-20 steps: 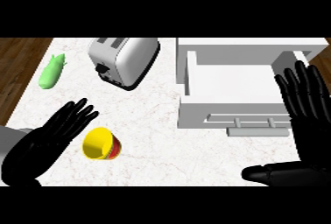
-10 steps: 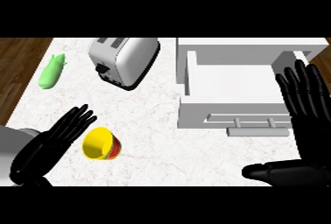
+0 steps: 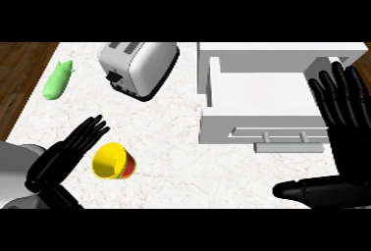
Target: Pick up the cup, place it into the drawer and close the drawer
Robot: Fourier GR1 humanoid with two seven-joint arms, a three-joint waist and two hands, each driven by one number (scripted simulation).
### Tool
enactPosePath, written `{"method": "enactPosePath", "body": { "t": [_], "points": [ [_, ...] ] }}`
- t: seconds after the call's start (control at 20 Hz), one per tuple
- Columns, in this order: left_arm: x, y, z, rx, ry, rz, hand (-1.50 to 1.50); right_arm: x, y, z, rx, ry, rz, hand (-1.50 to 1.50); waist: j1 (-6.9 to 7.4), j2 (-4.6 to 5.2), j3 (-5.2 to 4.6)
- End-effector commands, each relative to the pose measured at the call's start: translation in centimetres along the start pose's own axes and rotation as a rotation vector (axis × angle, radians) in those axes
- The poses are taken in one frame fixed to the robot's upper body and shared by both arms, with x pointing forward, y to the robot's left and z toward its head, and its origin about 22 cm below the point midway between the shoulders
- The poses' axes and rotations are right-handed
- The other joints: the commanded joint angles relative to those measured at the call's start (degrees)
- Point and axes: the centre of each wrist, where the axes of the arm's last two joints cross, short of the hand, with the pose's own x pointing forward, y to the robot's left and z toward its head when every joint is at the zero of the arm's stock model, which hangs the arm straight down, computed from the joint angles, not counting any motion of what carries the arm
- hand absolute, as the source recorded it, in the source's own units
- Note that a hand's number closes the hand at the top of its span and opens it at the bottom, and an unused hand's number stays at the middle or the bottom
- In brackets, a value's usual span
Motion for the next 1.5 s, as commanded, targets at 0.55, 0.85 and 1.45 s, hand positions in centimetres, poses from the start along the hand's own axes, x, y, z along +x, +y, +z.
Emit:
{"method": "enactPosePath", "body": {
  "t": [0.55, 0.85, 1.45],
  "points": [
    [-5.9, 1.3, -0.2, 0.024, 0.044, 0.007, -1.5, -0.2, 1.0, -0.3, 0.008, 0.01, -0.007, -1.5, -0.04, -0.01, -0.01],
    [-7.9, 3.2, 0.2, 0.068, 0.028, 0.019, -1.5, 0.0, 0.5, 0.1, 0.039, 0.012, 0.007, -1.5, -0.54, 0.12, -0.06],
    [-10.2, 1.7, -1.8, 0.04, 0.061, 0.004, -1.5, 0.2, 0.0, 0.1, 0.027, -0.005, 0.008, -1.5, -0.6, 0.18, -0.07]
  ]
}}
